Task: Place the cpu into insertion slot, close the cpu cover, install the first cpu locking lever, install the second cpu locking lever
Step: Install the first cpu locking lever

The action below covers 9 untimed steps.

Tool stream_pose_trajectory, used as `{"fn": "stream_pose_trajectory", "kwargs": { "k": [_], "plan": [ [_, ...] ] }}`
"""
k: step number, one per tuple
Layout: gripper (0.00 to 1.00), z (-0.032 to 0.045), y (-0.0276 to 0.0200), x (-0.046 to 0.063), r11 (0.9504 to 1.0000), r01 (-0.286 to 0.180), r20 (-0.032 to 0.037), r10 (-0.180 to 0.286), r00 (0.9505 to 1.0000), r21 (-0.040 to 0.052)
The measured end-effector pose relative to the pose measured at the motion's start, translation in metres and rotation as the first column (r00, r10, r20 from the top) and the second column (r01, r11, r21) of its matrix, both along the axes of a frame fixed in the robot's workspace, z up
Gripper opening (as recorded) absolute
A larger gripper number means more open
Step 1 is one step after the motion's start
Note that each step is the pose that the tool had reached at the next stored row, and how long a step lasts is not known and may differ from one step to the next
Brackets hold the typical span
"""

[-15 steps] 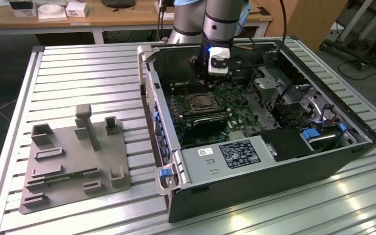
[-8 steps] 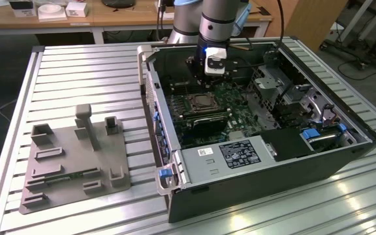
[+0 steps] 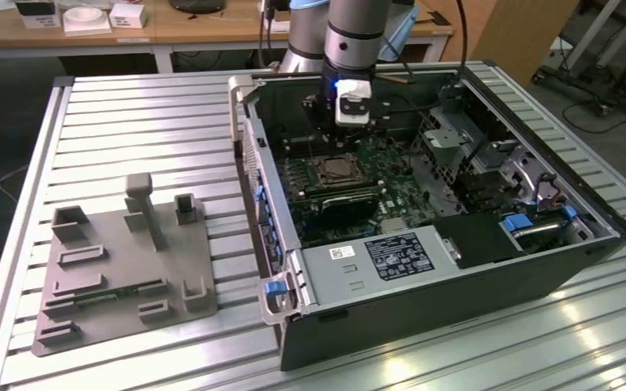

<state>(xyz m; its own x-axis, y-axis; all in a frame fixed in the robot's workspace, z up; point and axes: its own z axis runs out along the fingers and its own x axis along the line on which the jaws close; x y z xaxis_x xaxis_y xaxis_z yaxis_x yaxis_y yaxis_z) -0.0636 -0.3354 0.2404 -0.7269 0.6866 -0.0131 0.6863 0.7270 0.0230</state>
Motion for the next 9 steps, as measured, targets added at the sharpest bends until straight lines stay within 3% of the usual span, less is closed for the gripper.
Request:
{"fn": "stream_pose_trajectory", "kwargs": {
  "k": [9],
  "plan": [
    [0.10, -0.0001, 0.0000, -0.0064, 0.9996, -0.028, 0.0000, 0.028, 0.9996, -0.0063]
  ]
}}
